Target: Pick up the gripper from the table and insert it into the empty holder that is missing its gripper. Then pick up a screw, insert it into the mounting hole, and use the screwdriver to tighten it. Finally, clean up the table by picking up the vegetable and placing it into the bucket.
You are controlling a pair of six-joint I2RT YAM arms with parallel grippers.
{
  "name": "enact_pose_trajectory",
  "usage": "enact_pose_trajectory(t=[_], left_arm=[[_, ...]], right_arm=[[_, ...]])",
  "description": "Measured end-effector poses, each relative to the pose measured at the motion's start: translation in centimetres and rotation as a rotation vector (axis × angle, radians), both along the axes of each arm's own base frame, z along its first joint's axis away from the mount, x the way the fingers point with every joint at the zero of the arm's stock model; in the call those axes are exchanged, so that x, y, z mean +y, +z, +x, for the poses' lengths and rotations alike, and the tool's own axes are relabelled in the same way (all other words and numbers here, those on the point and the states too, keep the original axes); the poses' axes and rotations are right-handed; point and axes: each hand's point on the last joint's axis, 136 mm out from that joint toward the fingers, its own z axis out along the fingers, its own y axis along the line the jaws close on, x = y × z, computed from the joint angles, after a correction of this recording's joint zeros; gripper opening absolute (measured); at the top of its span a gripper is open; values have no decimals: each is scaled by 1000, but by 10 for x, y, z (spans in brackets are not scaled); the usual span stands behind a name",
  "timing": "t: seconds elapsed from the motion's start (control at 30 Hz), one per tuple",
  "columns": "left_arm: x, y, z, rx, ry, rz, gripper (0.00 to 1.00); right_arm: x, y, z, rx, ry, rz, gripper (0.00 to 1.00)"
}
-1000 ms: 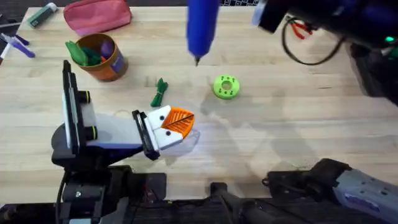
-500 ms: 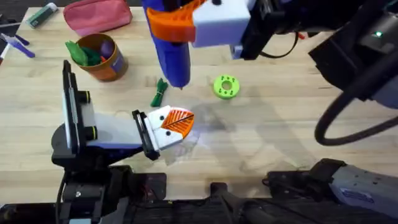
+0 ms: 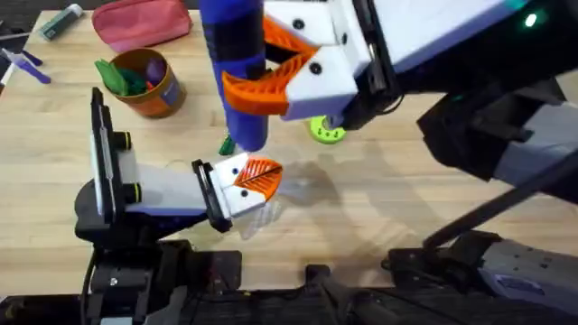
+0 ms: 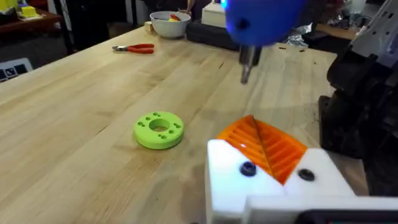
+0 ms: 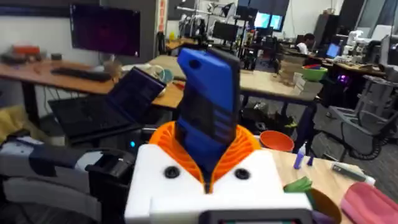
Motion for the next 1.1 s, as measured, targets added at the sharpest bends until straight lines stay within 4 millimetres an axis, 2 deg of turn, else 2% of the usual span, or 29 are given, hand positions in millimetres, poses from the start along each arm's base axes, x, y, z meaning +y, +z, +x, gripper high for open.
enact_pose_trajectory(t=[0.2, 0.63, 0.8, 1.1], left_arm=[[0, 0, 0, 0, 0, 0, 6], [0, 0, 0, 0, 0, 0, 6], [0, 0, 0, 0, 0, 0, 6], [0, 0, 0, 0, 0, 0, 6]], right_arm=[[6, -5, -3, 61, 17, 8, 24], [16, -8, -7, 60, 45, 26, 24], [22, -15, -11, 68, 74, 6, 24], [32, -25, -5, 83, 92, -24, 24]])
